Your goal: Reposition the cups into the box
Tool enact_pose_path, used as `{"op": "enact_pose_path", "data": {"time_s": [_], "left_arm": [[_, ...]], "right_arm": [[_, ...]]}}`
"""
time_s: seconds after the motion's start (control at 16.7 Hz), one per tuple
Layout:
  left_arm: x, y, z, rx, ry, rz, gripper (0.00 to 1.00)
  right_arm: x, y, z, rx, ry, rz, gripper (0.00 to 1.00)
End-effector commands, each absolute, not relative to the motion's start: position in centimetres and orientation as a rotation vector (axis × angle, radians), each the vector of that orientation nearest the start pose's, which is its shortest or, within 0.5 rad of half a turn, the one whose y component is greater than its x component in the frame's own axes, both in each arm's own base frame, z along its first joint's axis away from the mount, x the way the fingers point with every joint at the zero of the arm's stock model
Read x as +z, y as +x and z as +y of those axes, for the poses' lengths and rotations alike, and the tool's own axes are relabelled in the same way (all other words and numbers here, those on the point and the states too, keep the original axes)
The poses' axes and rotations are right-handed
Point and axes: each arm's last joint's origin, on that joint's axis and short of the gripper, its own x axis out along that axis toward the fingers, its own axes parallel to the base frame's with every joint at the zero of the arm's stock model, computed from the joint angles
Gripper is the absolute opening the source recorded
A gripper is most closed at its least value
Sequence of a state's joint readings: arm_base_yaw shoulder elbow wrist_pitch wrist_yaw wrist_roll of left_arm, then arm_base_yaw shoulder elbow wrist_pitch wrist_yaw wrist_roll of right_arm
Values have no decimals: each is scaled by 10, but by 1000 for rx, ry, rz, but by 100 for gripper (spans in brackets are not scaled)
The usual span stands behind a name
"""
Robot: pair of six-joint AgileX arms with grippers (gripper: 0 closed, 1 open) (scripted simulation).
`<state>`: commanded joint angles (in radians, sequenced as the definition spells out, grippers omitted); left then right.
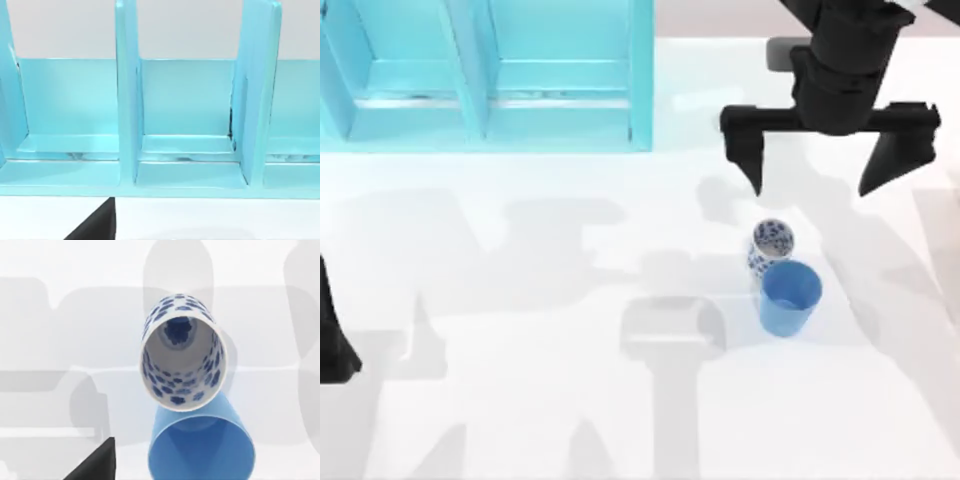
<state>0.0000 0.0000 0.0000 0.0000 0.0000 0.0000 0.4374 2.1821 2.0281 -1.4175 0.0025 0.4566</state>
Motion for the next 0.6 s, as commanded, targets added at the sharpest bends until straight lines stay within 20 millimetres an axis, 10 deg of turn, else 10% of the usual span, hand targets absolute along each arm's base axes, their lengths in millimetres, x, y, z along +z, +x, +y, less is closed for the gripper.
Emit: {"op": "enact_pose_path", "data": {"time_s": [0.6], "left_arm": [[160,106,-1,0,0,0,100]], "right_arm": [[206,389,187,-10,6,1578,100]]}}
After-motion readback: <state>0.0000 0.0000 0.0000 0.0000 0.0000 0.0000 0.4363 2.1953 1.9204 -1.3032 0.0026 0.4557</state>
